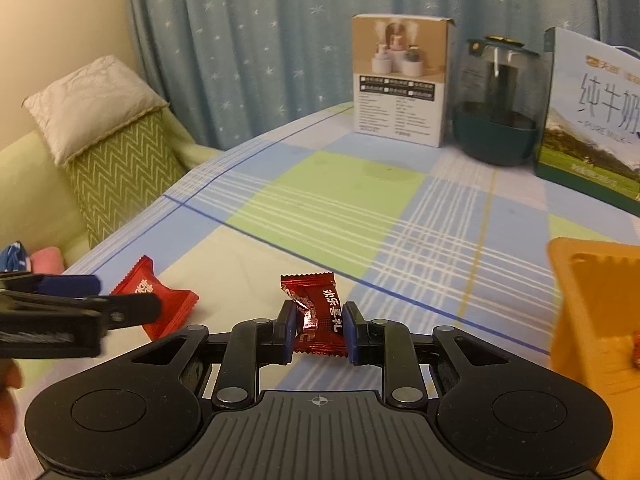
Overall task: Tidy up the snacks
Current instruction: 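Grasp the large red candy with the left tool while the right tool grasps the dark red candy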
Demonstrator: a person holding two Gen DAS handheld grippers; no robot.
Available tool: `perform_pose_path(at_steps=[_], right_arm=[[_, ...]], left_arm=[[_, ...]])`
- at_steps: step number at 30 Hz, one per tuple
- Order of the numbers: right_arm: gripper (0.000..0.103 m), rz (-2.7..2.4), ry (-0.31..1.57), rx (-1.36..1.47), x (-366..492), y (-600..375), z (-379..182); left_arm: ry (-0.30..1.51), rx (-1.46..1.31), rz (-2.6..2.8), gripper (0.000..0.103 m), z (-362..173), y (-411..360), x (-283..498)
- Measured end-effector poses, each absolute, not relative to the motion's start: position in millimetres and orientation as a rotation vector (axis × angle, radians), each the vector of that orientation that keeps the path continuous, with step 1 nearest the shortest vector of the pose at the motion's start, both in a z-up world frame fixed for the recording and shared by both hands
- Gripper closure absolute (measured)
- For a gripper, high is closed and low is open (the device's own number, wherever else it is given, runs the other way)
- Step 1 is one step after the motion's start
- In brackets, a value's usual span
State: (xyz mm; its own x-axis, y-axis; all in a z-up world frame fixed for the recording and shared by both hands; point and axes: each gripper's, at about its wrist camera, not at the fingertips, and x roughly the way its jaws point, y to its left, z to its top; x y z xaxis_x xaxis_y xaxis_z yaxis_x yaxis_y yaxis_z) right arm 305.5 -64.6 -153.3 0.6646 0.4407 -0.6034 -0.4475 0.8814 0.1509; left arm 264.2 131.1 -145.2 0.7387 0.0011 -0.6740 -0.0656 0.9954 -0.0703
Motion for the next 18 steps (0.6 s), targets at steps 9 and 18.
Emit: perform_pose_path(at_steps=[9, 18], right_arm=[[0.078, 0.490, 0.667, 0.012, 299.4, -70.9, -141.7], [0.078, 0.466, 0.684, 0.053, 291.8, -84.4, -135.9]], left_arm=[[0.738, -0.060, -0.019, 0.050, -155.5, 122.6, 278.8], [0.784, -0.150, -0.031, 0.078, -145.7, 128.2, 272.1]])
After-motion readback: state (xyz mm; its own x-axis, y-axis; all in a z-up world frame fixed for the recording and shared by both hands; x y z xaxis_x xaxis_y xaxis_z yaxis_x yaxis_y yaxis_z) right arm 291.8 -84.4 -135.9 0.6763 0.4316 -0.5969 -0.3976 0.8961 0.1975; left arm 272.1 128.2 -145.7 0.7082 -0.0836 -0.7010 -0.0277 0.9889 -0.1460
